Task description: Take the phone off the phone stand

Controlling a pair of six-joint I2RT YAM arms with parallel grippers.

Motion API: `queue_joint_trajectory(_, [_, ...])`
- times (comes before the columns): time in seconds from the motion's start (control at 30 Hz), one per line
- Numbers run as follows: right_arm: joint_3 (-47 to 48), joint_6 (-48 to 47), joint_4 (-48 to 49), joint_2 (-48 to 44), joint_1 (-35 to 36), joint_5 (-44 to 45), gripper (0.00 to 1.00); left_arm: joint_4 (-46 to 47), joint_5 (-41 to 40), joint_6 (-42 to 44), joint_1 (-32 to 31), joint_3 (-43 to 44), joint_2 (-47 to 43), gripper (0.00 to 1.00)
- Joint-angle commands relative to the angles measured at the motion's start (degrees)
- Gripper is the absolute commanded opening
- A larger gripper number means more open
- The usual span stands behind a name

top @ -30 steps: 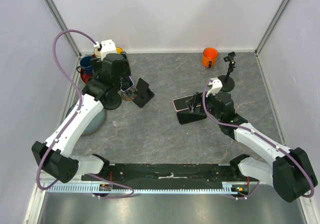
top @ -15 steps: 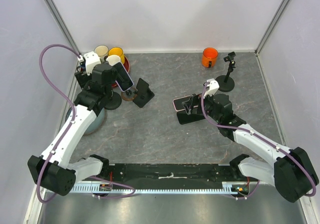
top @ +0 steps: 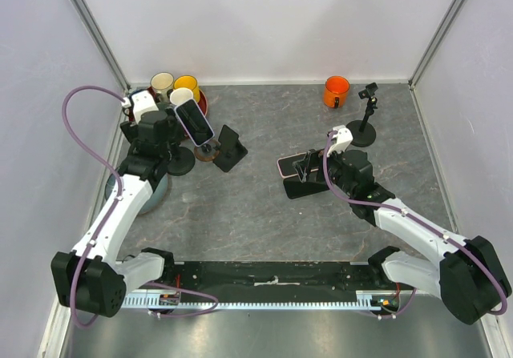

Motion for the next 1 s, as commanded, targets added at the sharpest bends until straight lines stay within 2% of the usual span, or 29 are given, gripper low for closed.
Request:
queue_joint_trajectory(0.0, [0.0, -0.8, 1.5, -0.5, 0.2, 0.7, 0.98, 6.6, 5.2, 2.6, 3.2, -0.6, -1.5, 1.0])
queue_joint_trajectory(0.13, [0.0, -0.8, 1.4, -0.5, 0.2, 0.7, 0.98, 6.9, 11.7, 3.6, 6.1, -0.6, -1.6, 1.0])
queue_joint_trajectory(0.63, [-0.1, -0.7, 1.8, -0.5, 0.4, 0.8, 0.98, 7.5, 17.5, 8.1, 7.5, -3.7, -3.1, 0.95])
queue_joint_trajectory(0.97, [0.0, -0.8, 1.8, -0.5, 0.6, 0.8, 0.98, 7.7, 18.4, 8.2, 7.5, -4.3, -4.2, 0.85])
